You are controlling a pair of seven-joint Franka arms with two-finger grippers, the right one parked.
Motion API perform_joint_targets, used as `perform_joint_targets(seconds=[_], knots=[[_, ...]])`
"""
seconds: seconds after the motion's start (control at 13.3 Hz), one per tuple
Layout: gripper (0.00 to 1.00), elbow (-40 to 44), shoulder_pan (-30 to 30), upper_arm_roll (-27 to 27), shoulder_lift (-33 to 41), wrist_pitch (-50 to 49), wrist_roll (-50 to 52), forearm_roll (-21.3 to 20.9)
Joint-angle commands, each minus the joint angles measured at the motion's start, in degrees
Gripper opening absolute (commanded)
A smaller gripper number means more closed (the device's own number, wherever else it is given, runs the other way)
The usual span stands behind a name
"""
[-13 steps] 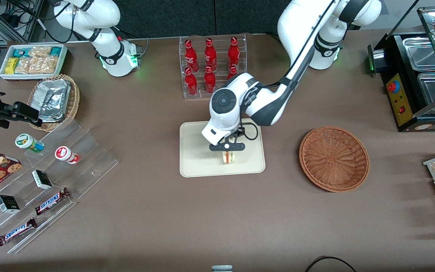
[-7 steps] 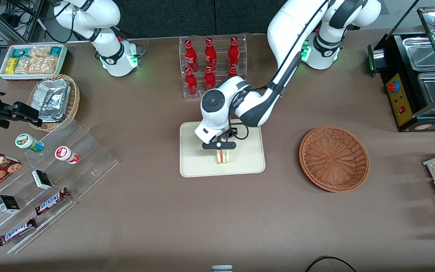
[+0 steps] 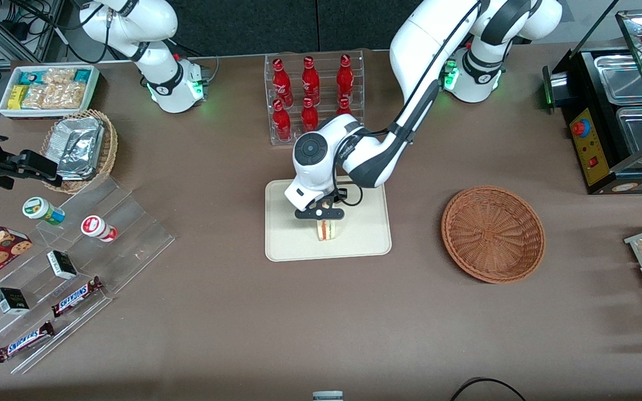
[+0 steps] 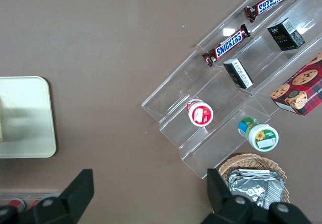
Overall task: Place sandwich from basket to tray
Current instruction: 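Lower the sandwich onto the tray and open the left gripper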
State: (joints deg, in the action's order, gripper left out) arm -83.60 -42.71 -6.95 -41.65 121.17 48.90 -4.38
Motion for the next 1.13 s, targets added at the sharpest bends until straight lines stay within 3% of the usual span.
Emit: perform_joint_targets(seconds=[0.0,0.53,1.05], knots=[[1.00,1.7,-1.0,0.9,-0.5,0.2,1.2,-0.6],[1.00,2.0,-0.3,1.1,5.4,-4.0,3.5,-0.5],[1.00,2.0,1.4,6.5,15.6,-13.9,2.3,-0.4]])
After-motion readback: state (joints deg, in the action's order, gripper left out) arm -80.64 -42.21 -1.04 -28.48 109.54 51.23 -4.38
